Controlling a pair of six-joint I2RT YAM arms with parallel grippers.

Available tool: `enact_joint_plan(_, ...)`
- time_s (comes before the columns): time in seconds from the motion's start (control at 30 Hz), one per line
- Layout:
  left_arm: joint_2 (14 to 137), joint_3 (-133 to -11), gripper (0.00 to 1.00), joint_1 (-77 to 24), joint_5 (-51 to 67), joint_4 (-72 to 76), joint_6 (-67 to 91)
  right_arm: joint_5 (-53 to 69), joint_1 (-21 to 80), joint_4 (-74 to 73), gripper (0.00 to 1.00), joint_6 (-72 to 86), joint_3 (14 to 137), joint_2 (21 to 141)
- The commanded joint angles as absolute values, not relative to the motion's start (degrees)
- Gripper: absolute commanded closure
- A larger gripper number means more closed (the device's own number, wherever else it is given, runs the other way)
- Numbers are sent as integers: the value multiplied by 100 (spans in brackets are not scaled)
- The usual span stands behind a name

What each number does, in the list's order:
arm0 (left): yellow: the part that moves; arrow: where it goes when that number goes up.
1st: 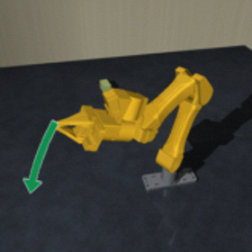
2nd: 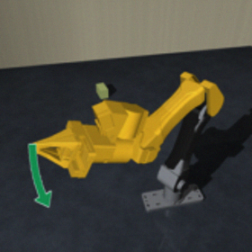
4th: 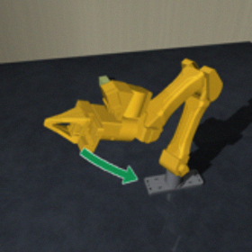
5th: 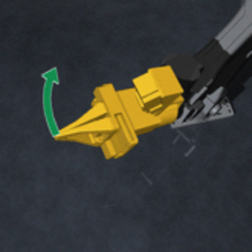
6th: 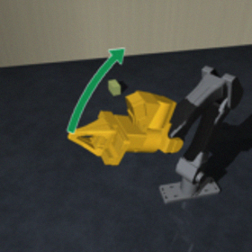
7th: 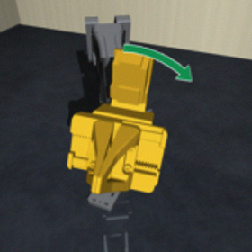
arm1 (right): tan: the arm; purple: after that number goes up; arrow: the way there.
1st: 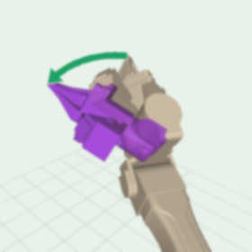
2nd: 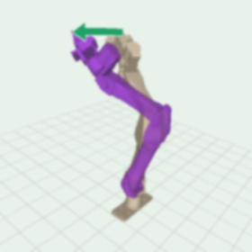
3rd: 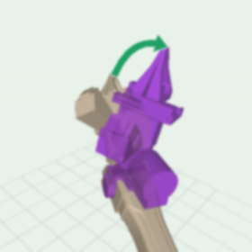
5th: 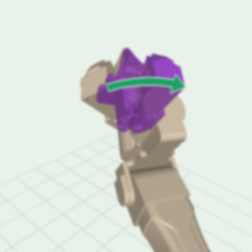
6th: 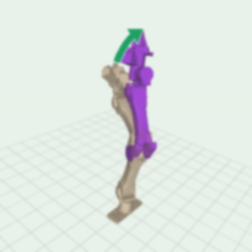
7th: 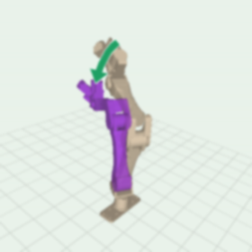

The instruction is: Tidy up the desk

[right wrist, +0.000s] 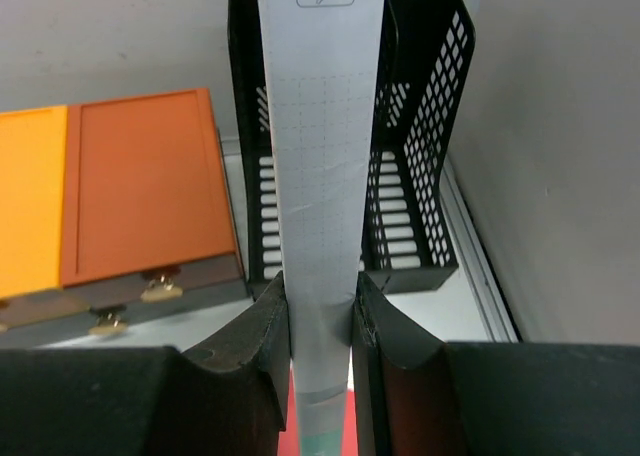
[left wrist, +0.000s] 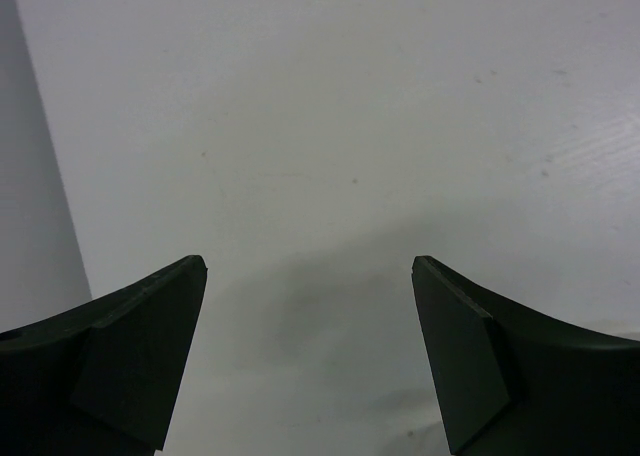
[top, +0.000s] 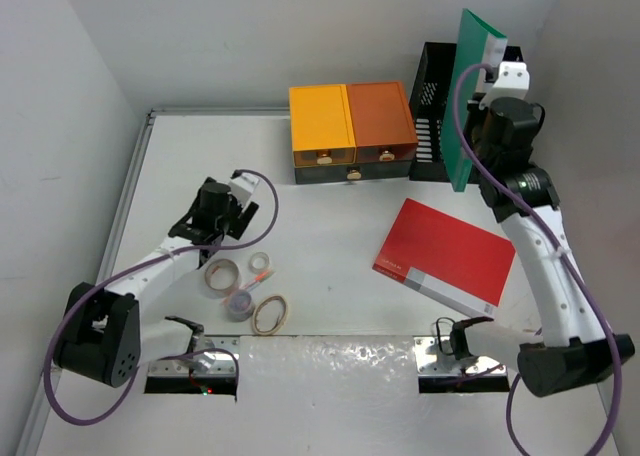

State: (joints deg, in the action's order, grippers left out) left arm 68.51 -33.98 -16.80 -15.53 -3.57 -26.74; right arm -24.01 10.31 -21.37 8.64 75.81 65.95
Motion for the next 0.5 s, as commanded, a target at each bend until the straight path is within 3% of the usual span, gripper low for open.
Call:
enact_joint_plan(0.0,6820,-3349,17,-1433,-1846,658,-2470,-2619,1028,-697,100,554,7796,6793)
enact_joint_plan(0.47,6970,-2778,19,-1187,-2285,1625,-2470,-2128,756,1941,100,422,7076,7804)
